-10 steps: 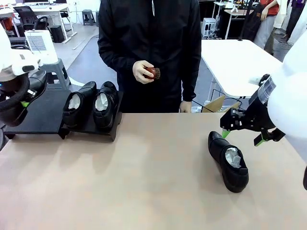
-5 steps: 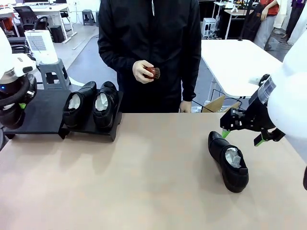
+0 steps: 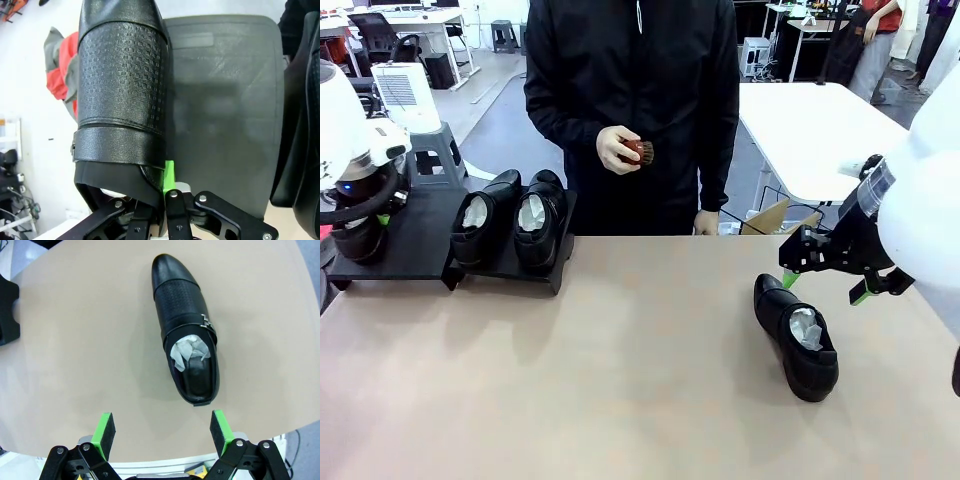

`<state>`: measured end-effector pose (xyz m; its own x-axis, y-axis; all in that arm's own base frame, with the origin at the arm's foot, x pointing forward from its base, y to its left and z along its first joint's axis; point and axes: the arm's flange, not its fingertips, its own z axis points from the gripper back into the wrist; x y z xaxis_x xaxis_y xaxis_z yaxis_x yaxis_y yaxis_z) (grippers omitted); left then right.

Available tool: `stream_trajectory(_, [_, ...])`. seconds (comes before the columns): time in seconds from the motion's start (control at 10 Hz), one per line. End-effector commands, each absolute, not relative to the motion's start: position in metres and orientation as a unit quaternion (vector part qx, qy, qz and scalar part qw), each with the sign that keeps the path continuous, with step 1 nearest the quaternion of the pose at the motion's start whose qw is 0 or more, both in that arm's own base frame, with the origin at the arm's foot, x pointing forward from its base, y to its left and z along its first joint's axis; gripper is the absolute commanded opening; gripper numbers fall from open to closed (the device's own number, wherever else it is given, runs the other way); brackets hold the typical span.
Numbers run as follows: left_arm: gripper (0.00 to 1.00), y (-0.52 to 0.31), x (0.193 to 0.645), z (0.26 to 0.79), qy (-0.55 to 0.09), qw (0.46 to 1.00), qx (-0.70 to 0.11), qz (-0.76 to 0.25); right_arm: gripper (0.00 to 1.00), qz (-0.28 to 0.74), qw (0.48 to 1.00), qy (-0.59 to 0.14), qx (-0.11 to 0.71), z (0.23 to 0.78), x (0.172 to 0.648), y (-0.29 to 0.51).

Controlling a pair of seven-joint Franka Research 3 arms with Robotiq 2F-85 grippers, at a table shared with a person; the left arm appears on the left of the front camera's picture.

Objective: Organize the shoes by placing them on the stand.
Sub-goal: Place the Shoe from the middle of the table onto the Shoes Stand.

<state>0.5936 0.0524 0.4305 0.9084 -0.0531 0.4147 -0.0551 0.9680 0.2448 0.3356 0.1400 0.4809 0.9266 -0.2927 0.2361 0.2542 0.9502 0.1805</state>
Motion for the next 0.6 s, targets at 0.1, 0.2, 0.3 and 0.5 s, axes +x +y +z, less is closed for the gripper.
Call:
stream_trajectory(0.1, [0.00,0.062,0.602,0.429,-0.237,0.960,0.145,0.021,1.00,-0.132,0.980,-0.131,0.075,0.482,0.336,0.139])
stream_trajectory(0.2, [0.00,0.063,0.603,0.428,-0.232,0.962,0.144,0.018,1.00,-0.132,0.980,-0.131,0.075,0.482,0.336,0.139])
stream_trajectory(0.3, [0.00,0.061,0.602,0.424,-0.226,0.964,0.141,0.019,1.00,-0.132,0.980,-0.131,0.075,0.482,0.336,0.139])
stream_trajectory(0.5, [0.00,0.061,0.602,0.421,-0.219,0.966,0.136,0.013,1.00,-0.132,0.980,-0.131,0.075,0.482,0.336,0.139])
